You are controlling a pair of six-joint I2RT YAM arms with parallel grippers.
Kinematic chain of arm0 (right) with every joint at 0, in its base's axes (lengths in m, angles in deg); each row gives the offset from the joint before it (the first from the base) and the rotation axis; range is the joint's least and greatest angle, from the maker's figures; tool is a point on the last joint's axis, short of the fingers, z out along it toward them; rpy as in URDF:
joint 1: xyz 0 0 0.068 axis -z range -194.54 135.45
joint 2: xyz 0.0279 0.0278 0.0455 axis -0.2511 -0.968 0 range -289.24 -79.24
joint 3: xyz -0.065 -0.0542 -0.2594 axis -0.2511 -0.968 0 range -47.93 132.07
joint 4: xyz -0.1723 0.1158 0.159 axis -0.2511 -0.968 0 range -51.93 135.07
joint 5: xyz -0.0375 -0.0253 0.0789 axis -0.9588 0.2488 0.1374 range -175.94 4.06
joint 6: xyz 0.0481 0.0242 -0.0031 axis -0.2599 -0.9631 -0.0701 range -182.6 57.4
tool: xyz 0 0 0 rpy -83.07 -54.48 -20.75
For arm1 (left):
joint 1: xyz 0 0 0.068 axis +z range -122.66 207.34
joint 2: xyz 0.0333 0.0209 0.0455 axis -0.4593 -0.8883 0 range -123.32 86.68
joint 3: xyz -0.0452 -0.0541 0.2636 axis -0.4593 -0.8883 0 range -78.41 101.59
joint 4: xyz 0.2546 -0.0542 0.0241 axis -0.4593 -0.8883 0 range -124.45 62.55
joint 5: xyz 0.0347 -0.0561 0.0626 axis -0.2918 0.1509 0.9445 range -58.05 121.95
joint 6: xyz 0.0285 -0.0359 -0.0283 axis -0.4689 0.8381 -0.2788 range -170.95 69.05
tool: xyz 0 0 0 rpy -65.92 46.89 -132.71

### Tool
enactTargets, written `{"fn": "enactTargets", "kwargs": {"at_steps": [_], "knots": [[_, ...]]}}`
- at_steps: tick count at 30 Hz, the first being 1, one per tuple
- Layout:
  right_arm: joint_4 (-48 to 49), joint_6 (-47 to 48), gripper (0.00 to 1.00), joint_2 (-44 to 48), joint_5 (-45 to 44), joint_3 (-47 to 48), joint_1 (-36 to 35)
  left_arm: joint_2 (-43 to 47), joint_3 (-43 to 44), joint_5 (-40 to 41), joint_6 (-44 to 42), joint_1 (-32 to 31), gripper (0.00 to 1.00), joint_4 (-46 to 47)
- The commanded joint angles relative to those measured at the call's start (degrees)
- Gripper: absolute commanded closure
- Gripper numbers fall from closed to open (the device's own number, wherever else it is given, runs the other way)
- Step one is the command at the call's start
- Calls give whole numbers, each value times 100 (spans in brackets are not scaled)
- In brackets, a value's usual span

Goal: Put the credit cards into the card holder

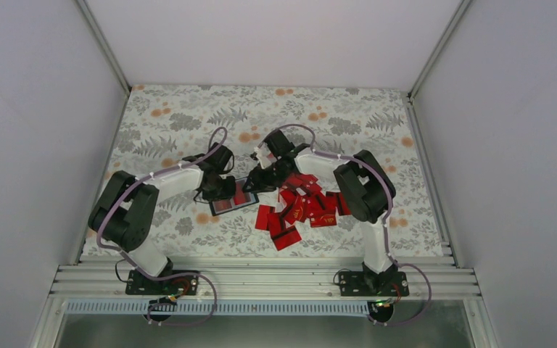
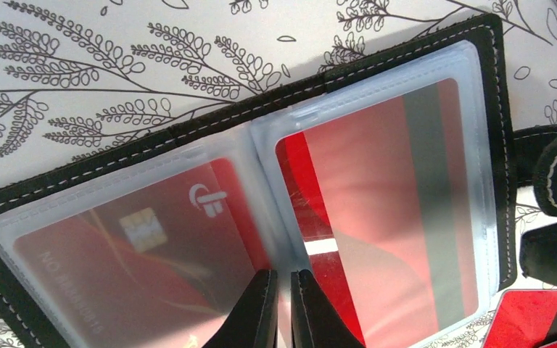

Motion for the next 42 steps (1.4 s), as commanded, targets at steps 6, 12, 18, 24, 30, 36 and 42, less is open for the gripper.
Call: {"fn": "enactTargets", "kwargs": {"at_steps": [6, 12, 18, 24, 30, 36, 42], "knots": [[-177, -4, 61, -318, -303, 282, -57, -172, 100, -201, -155, 28, 94, 154], [-209, -14, 62, -412, -365, 275, -48, -226, 80, -222, -177, 28, 94, 152], [-130, -20, 62, -407, -150, 265, -48, -276, 33, -328, -169, 24, 95, 257], [-20, -30, 62, -353, 132, 263, -53, -275, -15, -377, -134, 28, 96, 318], [-22, -32, 62, -299, 201, 287, -48, -263, -40, -401, -109, 28, 96, 344], [-81, -36, 62, -205, 202, 338, -48, -222, -40, -414, -82, 28, 96, 355], [-99, -52, 62, -167, 289, 398, -63, -119, -40, -358, -7, 28, 96, 314]]}}
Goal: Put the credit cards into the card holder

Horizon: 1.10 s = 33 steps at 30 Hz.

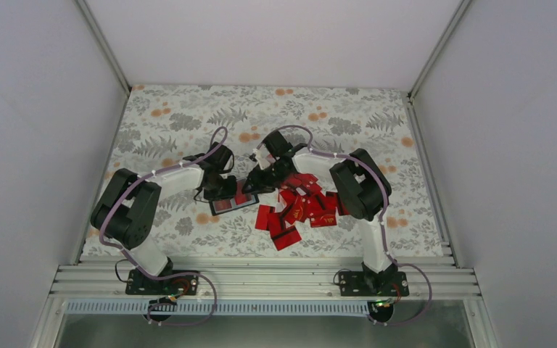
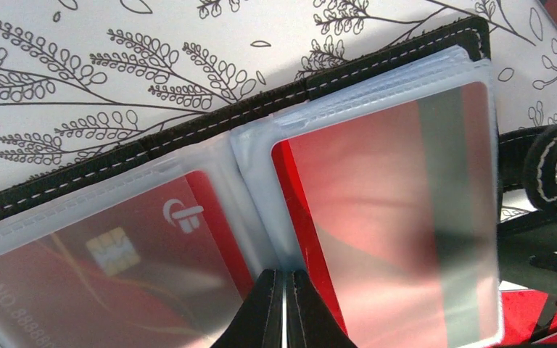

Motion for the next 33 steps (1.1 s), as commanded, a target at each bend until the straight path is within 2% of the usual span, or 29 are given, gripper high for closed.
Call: {"fn": "enactTargets", "kwargs": {"at_steps": [1, 12, 33], "knots": [[35, -62, 62, 102, 253, 210, -69, 30, -53, -47, 90, -19, 96, 145], [78, -131, 62, 125, 420, 363, -116, 60, -6, -10, 90, -18, 96, 79], [46, -234, 62, -146, 618, 836, -306, 761, 158, 525, 196, 126, 95, -805]]}}
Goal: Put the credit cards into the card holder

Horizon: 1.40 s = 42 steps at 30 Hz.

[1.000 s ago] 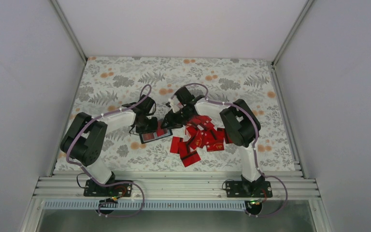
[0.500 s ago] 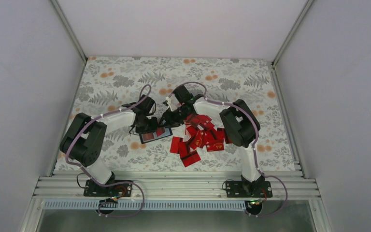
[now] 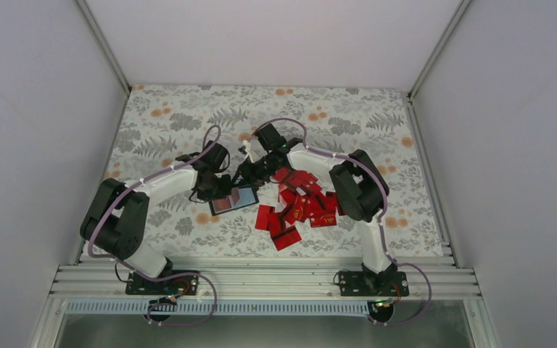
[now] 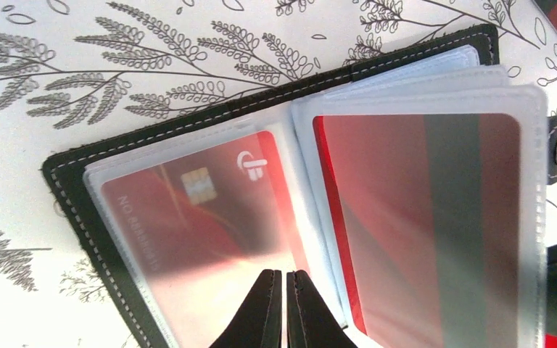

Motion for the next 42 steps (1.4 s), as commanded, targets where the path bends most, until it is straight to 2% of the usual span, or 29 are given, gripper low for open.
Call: {"fn": "enactTargets", "kwargs": {"at_steps": [1, 16, 24, 26, 31, 38, 42], "knots": [[-7, -41, 62, -144, 79, 247, -128, 287, 158, 159, 78, 79, 95, -272], [-31, -233, 61, -608, 202, 787, -469, 1706, 141, 518, 168, 454, 94, -983], [-300, -194, 62, -904, 155, 1302, -621, 2625, 240, 966, 288, 573, 88, -1316], [-489, -104, 62, -781, -17, 1388, -618, 2799, 256, 1020, 299, 580, 84, -1335], [-1090, 195, 62, -228, -646, 1490, -567, 3099, 270, 1026, 296, 587, 58, -1308], [-1712, 527, 62, 1289, -2054, 452, -210, 3299, 343, 810, 45, 580, 27, -1121], [-1937, 489, 61, 2070, -2922, -397, 181, 3364, 228, -251, -417, 566, 24, -553]]}}
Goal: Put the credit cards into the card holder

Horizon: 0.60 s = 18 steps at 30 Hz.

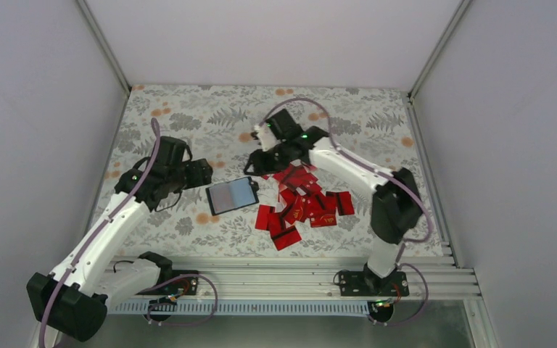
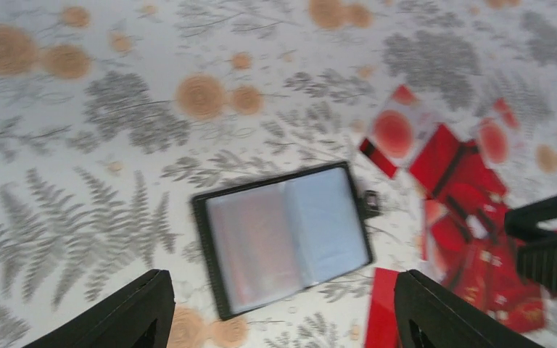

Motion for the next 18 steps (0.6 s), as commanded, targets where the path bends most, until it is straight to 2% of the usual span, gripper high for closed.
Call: {"fn": "enactTargets", "kwargs": {"at_steps": [1, 4, 11, 18], "knots": [[-489, 69, 60, 793, -1301, -903, 506, 97, -2, -1244, -568, -6, 23, 724], [-398, -157, 58, 1462, -1417, -1756, 828, 56, -150, -1813, -696, -261, 23, 1101], [-7, -699, 53, 2475, -1246, -3308, 1379, -802, -136, -2047, -735, -1391, 26, 1823], [1135, -1021, 50, 2714, 342, -4658, 1949, -2441, 395, -1876, -510, -2263, 45, 2311]]}}
